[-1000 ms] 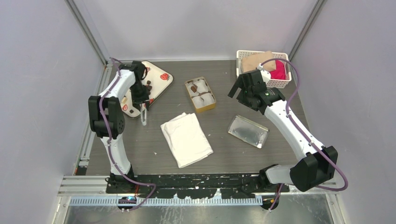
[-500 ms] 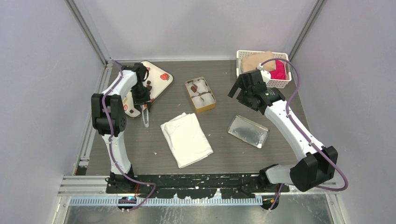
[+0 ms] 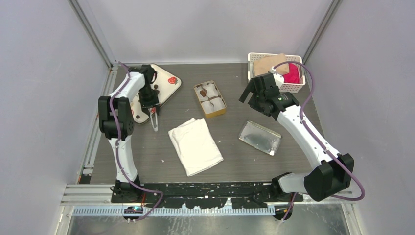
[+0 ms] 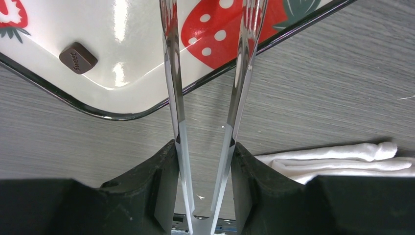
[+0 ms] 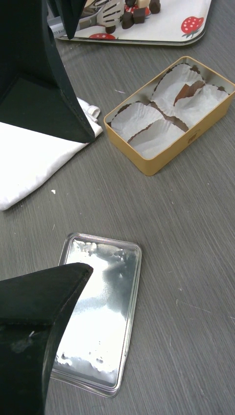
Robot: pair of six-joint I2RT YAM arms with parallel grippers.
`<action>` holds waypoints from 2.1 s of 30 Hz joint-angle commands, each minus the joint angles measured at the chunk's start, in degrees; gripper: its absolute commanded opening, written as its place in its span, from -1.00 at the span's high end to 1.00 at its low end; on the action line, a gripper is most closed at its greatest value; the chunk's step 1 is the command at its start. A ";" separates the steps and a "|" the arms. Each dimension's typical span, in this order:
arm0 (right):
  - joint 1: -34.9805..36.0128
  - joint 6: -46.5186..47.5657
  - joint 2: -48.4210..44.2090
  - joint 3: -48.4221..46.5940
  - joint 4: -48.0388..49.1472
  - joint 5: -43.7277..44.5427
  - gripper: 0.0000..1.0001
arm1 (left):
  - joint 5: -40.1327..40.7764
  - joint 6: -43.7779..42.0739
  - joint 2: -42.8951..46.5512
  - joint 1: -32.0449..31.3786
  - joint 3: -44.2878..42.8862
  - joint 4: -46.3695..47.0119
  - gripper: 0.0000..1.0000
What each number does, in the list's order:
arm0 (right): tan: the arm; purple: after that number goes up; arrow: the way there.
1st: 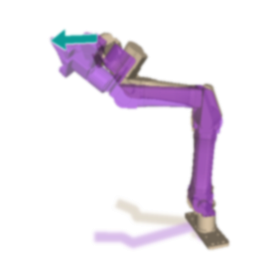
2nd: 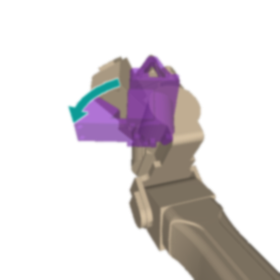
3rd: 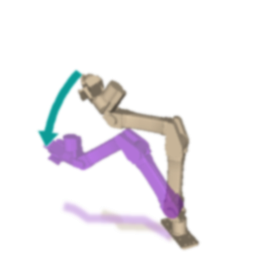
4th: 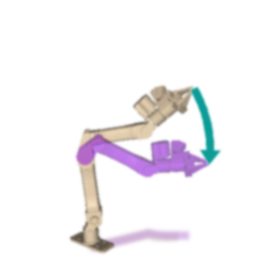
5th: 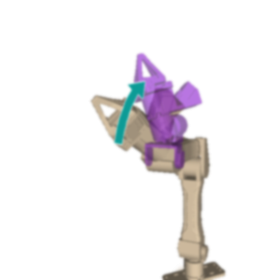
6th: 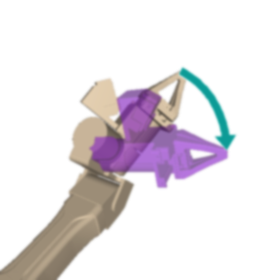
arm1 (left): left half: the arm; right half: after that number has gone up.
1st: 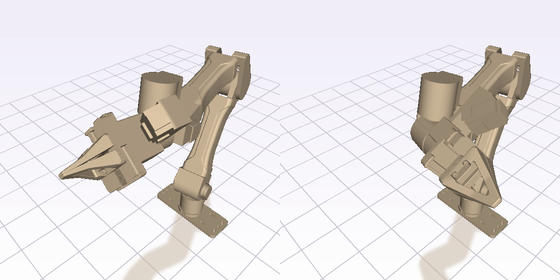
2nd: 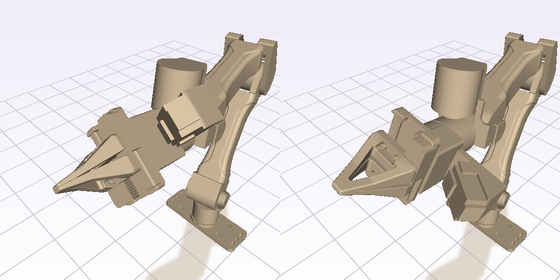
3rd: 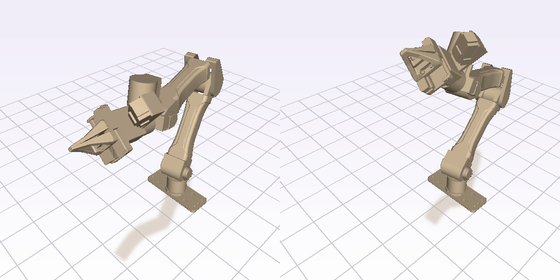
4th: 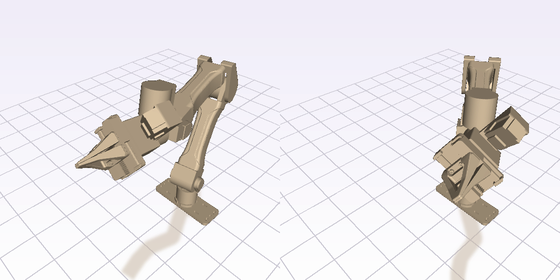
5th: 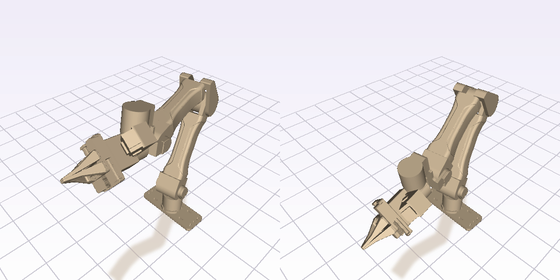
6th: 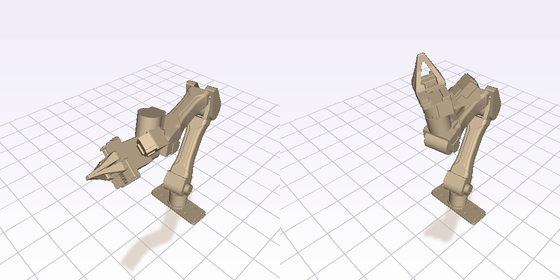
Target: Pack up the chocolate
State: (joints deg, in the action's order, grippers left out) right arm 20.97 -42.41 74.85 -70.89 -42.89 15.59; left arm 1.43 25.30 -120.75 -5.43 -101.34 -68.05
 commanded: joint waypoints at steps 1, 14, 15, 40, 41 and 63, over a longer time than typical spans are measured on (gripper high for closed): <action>-0.17 -0.48 -2.16 -0.25 1.50 0.95 -0.95 | -1.17 1.04 0.72 0.33 -2.56 -0.48 0.18; -0.20 -0.48 -1.87 -0.13 1.96 0.40 -0.95 | -3.51 1.98 -1.75 0.33 -3.45 -0.94 0.17; -0.15 -0.51 -1.84 -0.12 1.94 0.45 -0.96 | -3.27 2.02 -1.77 0.33 -3.32 -0.94 0.17; -0.20 -0.48 -1.75 -0.47 2.12 -0.08 -0.95 | -3.79 -0.76 0.21 2.61 -0.86 -2.82 0.21; -0.20 -0.48 -1.70 -0.47 2.07 -0.10 -0.95 | -4.07 -0.97 -0.23 2.68 -1.30 -3.11 0.21; -0.20 -0.48 -1.95 -0.47 1.68 -0.04 -0.95 | -5.65 -5.14 -3.11 3.94 -1.00 -4.78 0.19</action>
State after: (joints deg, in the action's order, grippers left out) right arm 20.97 -42.44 74.59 -70.43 -42.89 15.49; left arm -4.14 21.71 -123.07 -1.96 -101.54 -70.83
